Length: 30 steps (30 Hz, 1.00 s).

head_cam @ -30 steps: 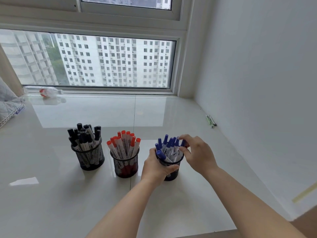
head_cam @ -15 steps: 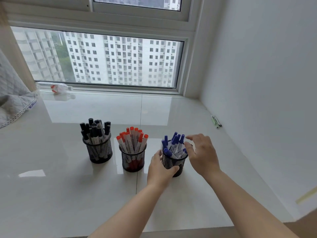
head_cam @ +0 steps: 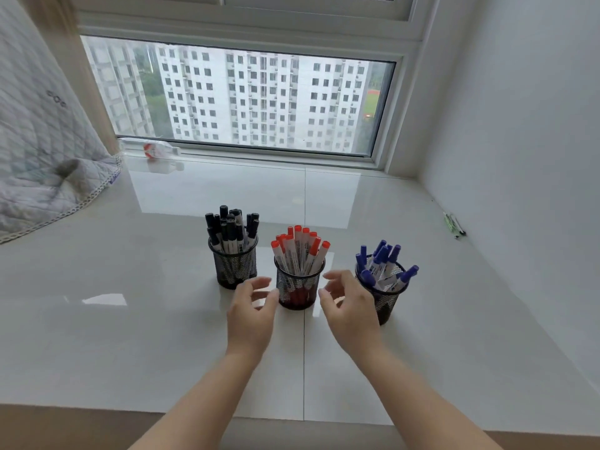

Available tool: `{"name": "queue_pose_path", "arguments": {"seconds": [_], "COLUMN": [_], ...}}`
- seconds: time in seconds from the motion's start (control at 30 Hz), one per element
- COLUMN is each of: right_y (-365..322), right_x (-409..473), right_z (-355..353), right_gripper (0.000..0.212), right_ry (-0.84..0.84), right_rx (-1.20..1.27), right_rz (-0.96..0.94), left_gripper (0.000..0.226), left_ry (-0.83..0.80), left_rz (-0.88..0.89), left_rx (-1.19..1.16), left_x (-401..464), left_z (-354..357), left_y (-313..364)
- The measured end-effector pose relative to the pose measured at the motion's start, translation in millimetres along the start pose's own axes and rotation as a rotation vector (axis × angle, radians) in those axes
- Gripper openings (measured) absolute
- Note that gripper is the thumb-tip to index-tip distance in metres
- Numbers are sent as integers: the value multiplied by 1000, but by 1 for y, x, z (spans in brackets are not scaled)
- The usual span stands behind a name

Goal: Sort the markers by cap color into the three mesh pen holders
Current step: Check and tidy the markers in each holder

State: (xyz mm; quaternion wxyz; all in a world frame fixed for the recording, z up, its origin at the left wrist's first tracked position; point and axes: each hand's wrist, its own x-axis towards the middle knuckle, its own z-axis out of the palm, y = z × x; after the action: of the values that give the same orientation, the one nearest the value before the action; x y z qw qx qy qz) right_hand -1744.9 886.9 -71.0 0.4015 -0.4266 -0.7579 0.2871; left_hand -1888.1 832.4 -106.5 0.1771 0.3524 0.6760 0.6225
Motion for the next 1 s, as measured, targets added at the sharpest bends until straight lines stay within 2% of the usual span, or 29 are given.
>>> {"name": "queue_pose_path", "arguments": {"seconds": [0.13,0.2,0.27,0.37,0.5,0.87,1.0], "right_y": [4,4,3,3,7,8,4], "right_x": [16,25,33,40,39,-4,-24], "right_z": [22,28,32,37,42,34,31], "right_gripper": [63,81,88,74,61,62,61], "right_ry": [-75,-85,-97,-134,-111,-110,-117], "right_rx": [3,10,19,68,128,157,142], "right_rz": [282,336,340,356,393,366,341], "left_gripper": [38,43,50,50,21,21,30], "left_ry": [-219,-276,-316,-412,-506,-460,-468], "left_rz": [-154,-162,-157,-166,-164,-139,-134], "left_rx": [-73,-93,-81,-36,-30,-19,-37], "left_x": [29,38,46,54,55,16,-4], "left_z": [-3,-3,-2,-2,-2,-24,-35], "left_y": [-1,2,3,5,6,4,4]}}
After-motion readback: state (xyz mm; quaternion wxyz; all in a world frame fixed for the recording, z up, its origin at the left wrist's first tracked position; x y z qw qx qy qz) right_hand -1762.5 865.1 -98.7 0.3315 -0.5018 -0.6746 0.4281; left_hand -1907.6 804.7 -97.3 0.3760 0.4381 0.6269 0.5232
